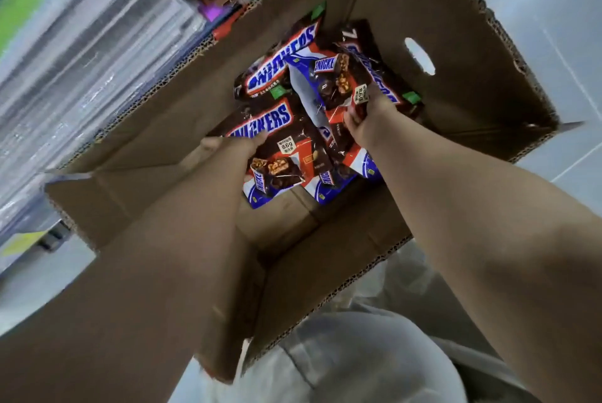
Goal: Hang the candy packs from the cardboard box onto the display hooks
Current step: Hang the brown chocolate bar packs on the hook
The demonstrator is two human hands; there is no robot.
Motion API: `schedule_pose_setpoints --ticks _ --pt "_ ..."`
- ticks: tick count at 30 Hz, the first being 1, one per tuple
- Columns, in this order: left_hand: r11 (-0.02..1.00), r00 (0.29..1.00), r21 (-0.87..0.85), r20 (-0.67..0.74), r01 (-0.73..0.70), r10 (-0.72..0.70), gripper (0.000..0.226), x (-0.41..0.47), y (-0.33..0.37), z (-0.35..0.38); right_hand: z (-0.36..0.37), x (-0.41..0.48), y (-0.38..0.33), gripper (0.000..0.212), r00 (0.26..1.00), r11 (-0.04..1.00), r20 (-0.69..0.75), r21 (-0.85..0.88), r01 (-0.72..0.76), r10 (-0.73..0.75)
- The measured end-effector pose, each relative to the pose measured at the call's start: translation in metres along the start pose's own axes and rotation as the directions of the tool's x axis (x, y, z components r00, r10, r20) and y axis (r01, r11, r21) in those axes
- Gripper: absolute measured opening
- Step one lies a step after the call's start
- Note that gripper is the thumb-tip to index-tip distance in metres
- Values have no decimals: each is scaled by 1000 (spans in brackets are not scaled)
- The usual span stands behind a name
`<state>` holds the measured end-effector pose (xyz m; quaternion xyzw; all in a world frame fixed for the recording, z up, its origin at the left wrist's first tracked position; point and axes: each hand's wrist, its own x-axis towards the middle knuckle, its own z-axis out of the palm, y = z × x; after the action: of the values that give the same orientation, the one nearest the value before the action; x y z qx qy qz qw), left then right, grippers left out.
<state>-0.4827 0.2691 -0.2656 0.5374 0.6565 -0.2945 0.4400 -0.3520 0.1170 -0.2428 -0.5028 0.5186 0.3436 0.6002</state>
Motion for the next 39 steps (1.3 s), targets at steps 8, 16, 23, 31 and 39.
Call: schedule_pose_setpoints --ticks 8,16,23,31,39 --pt "992 1000 -125 -11 -11 10 81 19 -24 3 -31 -56 -26 18 989 957 -124 -288 46 -85" --pt "966 953 107 -169 -234 249 49 -223 16 -102 -65 -226 -53 21 856 444 141 -806 391 -497" --pt "891 933 -302 19 -338 360 70 -370 -2 -221 -49 -394 -56 9 882 619 197 -646 446 -429" --pt "765 892 -564 106 -309 439 40 -517 -52 -313 -45 -587 -15 30 776 719 556 -405 565 -297" --pt "650 838 -590 -87 -479 539 30 -616 -149 -378 -78 -700 45 23 569 602 777 -324 729 -271"
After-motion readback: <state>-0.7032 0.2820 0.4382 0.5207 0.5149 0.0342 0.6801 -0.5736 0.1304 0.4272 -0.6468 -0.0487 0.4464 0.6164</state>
